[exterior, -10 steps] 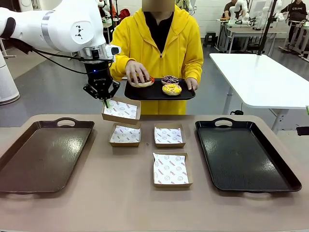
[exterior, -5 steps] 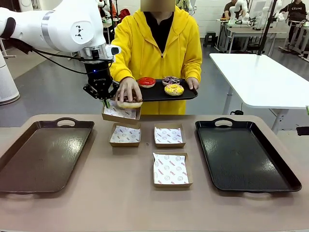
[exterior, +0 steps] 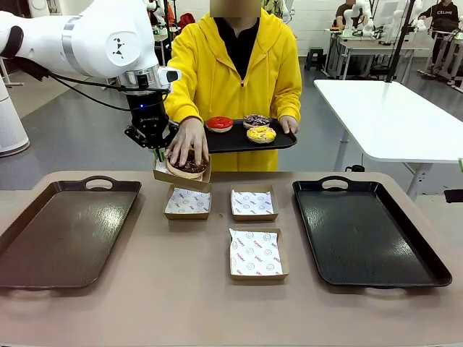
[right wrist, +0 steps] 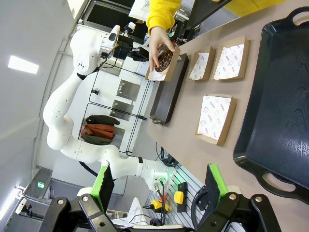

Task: Individually package the donuts and arrange them on the tray.
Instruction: Place the picked Paper togo box on the Handle tray while simultaneously picking up another Paper togo box from the table with the other hand.

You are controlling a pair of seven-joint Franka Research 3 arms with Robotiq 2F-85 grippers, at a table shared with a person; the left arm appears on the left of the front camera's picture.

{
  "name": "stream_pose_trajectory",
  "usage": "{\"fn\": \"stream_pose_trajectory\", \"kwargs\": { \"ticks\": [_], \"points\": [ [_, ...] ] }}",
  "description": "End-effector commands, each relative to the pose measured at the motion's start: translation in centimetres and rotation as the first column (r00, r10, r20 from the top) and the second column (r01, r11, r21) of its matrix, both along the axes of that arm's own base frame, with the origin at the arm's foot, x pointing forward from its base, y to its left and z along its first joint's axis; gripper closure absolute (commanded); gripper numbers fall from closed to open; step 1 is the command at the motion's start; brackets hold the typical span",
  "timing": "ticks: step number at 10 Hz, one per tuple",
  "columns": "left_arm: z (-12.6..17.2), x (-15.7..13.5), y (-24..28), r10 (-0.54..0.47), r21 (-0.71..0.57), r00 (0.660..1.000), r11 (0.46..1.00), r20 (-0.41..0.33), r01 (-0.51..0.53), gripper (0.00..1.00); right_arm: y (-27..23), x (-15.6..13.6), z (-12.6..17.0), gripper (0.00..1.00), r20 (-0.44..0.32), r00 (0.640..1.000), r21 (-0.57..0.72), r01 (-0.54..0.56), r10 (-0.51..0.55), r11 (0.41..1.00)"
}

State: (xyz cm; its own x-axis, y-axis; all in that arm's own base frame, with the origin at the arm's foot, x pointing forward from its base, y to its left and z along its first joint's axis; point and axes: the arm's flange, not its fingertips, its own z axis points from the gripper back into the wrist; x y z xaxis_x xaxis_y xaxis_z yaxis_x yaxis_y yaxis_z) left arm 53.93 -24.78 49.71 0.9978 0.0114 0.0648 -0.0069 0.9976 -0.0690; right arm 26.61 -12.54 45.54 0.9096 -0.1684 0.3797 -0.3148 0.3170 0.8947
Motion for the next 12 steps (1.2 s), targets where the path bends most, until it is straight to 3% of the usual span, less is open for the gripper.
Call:
{"fn": "stream_pose_trajectory", "kwargs": {
  "ticks": [1,4,6,8,10,12],
  "points": [
    [0.2,-0.5,0.2,0.016,0.005,1.000,1.000,0.002,-0.016,1.00,-0.1,0.2,0.0,0.00,0.026,1.000,0.023,-0.002,0.001,1.000],
    [0.2,-0.5,0.2,0.016,0.005,1.000,1.000,0.002,-0.016,1.00,-0.1,0.2,0.0,0.00,0.026,1.000,0.023,-0.002,0.001,1.000],
    [0.0,0.2,0.5,-0.022,0.005,1.000,1.000,-0.010,0.022,0.99,1.2,0.9,0.5,0.00,-0.018,1.000,-0.047,-0.015,0.014,0.999],
    [1.5,-0.5,3.8,-0.079,0.017,0.997,0.997,0.011,0.079,0.99,5.6,4.1,3.0,0.00,-0.056,0.996,-0.184,-0.072,0.063,0.980],
    [3.1,-1.5,8.0,-0.041,-0.002,0.999,0.999,-0.005,0.041,0.99,11.2,7.0,6.2,0.00,-0.092,0.990,-0.305,-0.129,0.106,0.943],
    [4.1,-4.4,11.3,-0.056,0.012,0.998,0.998,-0.006,0.056,0.99,17.0,8.8,7.7,0.00,-0.092,0.988,-0.402,-0.153,0.127,0.903]
  ]
}}
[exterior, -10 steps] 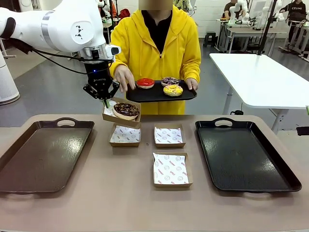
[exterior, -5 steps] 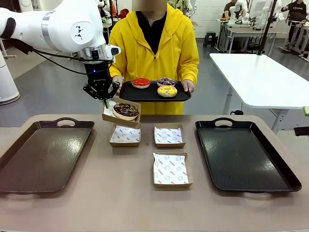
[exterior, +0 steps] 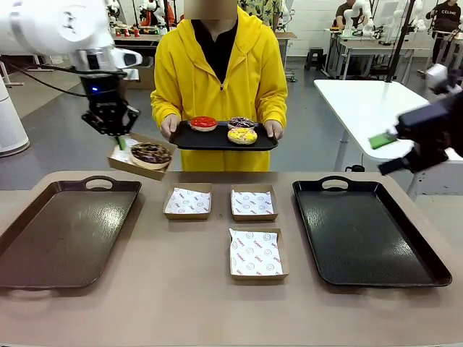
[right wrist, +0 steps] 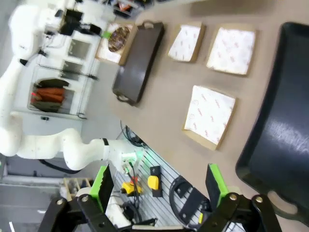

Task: Individually package the donuts and arrange them on the tray.
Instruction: Place the picked Paper togo box on the Handle tray while simultaneously picking up another Paper togo box from the table with the other hand.

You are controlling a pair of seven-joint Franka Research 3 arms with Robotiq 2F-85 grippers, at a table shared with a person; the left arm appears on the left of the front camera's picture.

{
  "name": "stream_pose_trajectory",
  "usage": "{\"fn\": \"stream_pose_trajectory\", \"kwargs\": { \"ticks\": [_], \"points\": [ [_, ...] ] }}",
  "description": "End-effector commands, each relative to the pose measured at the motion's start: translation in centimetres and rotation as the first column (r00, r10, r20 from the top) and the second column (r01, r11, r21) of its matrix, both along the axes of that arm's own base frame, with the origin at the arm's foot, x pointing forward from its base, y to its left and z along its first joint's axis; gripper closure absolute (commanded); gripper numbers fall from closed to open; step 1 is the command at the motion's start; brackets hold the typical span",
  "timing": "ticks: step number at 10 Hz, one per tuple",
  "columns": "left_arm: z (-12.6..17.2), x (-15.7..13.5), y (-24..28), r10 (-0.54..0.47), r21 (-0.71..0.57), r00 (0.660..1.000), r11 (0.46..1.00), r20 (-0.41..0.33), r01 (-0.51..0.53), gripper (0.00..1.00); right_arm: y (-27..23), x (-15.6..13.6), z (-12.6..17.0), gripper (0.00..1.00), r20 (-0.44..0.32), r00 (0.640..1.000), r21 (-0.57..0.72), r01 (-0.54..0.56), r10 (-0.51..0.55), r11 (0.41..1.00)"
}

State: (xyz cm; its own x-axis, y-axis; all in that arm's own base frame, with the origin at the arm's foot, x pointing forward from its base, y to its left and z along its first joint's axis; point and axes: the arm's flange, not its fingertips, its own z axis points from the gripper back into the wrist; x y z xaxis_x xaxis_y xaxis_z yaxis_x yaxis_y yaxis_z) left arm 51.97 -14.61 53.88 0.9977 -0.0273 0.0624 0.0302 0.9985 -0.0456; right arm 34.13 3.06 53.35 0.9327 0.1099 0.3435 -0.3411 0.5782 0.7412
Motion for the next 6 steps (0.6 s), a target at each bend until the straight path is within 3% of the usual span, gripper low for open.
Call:
{"fn": "stream_pose_trajectory", "kwargs": {
  "ticks": [1,3,6],
  "points": [
    [0.0,-4.4,2.9,0.013,-0.020,1.000,1.000,-0.001,-0.013,0.99,5.0,1.9,-0.4,0.00,-0.008,1.000,-0.131,-0.009,0.008,0.991],
    [-1.5,-7.8,4.6,0.042,-0.026,0.999,0.999,0.006,-0.041,0.99,10.2,2.9,-2.2,0.00,0.013,1.000,-0.258,-0.023,0.028,0.966],
    [-3.3,-11.8,6.1,0.048,0.003,0.999,0.999,0.017,-0.048,0.99,15.1,3.6,-5.5,0.00,0.050,0.997,-0.340,-0.041,0.062,0.939]
  ]
}}
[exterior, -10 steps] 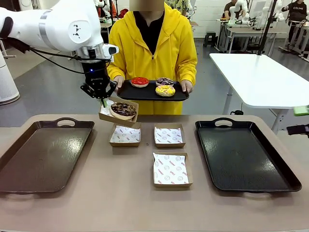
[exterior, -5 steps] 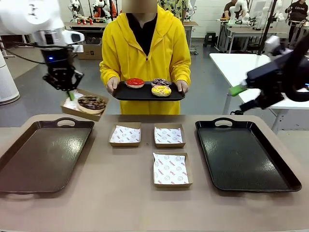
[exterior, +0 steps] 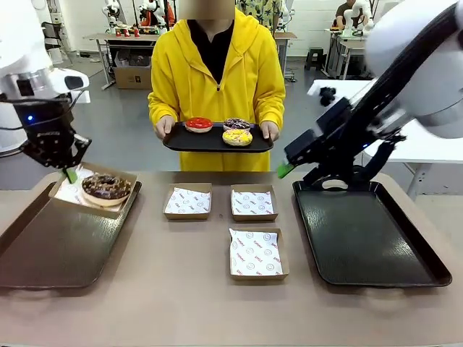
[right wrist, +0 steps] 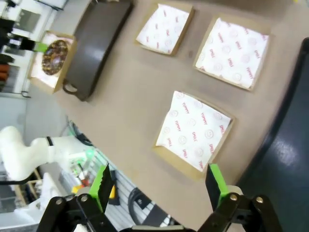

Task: Individually package the donuts and arrange them on the tray.
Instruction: Place the picked Paper togo box on the Handle tray while simultaneously picking up another Paper togo box from the table with the other hand.

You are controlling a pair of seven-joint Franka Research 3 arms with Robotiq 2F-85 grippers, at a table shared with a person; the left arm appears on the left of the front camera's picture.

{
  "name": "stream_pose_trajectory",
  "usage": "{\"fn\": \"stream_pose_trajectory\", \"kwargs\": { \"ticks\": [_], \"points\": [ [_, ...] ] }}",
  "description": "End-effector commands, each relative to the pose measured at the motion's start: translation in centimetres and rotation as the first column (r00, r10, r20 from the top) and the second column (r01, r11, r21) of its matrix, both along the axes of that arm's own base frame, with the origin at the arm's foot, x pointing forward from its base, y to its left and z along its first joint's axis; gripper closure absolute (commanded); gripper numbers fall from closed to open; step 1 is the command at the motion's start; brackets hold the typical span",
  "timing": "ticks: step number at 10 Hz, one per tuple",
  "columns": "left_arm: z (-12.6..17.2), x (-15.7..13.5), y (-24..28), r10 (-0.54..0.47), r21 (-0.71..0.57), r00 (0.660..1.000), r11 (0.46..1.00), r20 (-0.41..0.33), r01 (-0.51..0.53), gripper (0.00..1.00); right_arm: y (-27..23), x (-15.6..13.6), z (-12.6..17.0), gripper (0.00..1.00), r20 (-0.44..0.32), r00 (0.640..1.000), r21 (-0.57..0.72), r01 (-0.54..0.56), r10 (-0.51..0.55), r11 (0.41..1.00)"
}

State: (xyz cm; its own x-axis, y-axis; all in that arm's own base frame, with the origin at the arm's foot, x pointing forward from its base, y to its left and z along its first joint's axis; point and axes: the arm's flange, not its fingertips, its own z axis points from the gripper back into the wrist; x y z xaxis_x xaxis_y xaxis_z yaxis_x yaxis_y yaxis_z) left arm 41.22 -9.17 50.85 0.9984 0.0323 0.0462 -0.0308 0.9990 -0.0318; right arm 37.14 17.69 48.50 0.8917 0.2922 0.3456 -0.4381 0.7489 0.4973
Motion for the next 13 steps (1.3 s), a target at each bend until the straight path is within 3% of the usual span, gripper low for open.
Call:
{"fn": "stream_pose_trajectory", "kwargs": {
  "ticks": [1,3,4,11,13],
  "points": [
    [-0.6,-1.7,1.1,-0.021,-0.005,0.999,1.000,0.043,0.021,0.99,0.8,0.2,-1.2,0.00,-0.008,1.000,-0.014,0.015,-0.015,1.000],
    [-1.2,-1.9,0.7,-0.064,0.051,0.998,0.997,0.021,0.063,0.99,-0.8,-0.5,-0.8,0.00,-0.036,0.999,0.094,0.001,0.003,0.996],
    [-0.7,-1.8,0.5,-0.010,0.008,1.000,1.000,0.008,0.010,0.99,1.1,0.2,-1.5,0.00,-0.004,1.000,-0.009,-0.011,0.011,1.000],
    [-0.9,-2.0,0.4,-0.024,0.021,1.000,0.999,0.006,0.024,0.99,0.9,0.1,-1.3,0.00,-0.008,1.000,0.004,-0.029,0.029,1.000],
    [-1.8,-3.9,1.8,-0.038,0.055,0.998,0.998,0.058,0.034,0.99,4.2,-0.5,-3.5,0.00,-0.044,0.994,-0.261,0.084,-0.099,0.962]
  ]
}}
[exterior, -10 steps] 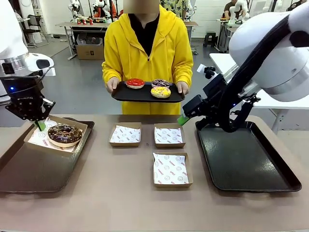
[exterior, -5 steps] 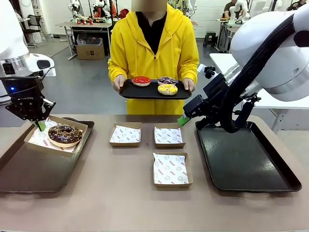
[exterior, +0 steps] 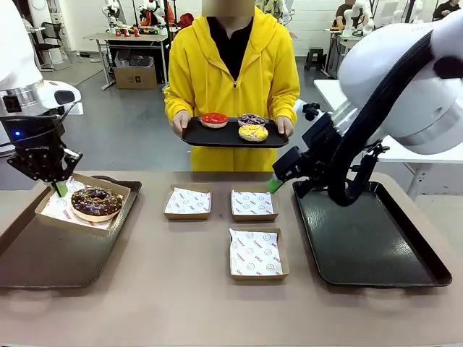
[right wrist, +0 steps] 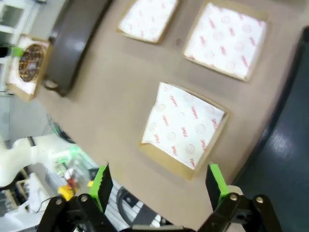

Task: Individually package the donuts and arrange them on the tray.
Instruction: Place the picked Paper togo box on the Handle tray while simultaneously picking up another Paper togo box from the table with the other hand.

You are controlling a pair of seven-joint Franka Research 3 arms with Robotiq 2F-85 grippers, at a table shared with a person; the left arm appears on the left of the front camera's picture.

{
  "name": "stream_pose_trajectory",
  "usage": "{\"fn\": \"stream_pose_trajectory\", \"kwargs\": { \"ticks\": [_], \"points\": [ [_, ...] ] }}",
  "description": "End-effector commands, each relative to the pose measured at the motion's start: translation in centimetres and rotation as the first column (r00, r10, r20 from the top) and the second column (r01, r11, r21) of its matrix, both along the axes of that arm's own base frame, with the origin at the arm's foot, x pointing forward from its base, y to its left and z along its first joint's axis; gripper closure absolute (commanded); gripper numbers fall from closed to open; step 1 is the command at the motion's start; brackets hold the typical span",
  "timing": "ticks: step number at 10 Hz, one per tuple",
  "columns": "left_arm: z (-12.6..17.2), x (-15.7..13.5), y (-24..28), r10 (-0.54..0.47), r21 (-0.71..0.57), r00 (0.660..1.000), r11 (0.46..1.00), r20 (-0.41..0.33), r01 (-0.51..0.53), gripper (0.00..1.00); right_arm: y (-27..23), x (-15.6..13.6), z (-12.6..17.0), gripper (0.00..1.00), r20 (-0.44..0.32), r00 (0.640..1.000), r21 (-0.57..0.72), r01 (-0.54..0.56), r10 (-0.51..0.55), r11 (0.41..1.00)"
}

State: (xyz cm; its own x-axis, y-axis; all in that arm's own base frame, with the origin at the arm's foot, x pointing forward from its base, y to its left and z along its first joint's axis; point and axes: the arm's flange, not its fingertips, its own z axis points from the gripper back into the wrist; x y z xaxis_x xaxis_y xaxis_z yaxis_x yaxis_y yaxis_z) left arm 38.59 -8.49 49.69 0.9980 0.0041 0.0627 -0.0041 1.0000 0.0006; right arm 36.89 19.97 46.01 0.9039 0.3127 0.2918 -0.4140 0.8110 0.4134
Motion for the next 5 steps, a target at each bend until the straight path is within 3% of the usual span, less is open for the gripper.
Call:
{"fn": "stream_pose_trajectory", "kwargs": {
  "ticks": [1,3,5],
  "points": [
    [-1.3,-2.2,2.0,-0.017,0.013,0.998,1.000,0.054,0.016,0.99,3.1,-0.9,-2.1,0.00,-0.046,0.994,-0.237,0.087,-0.101,0.968],
    [-3.0,-3.5,3.5,-0.047,0.027,0.995,0.999,0.090,0.045,0.99,5.0,-2.1,-3.9,0.00,-0.034,0.988,-0.368,0.127,-0.150,0.921],
    [-4.7,-4.0,4.7,-0.057,0.035,0.994,0.998,0.090,0.054,0.99,5.7,-2.4,-5.6,0.00,0.009,0.976,-0.390,0.203,-0.217,0.898]
  ]
}}
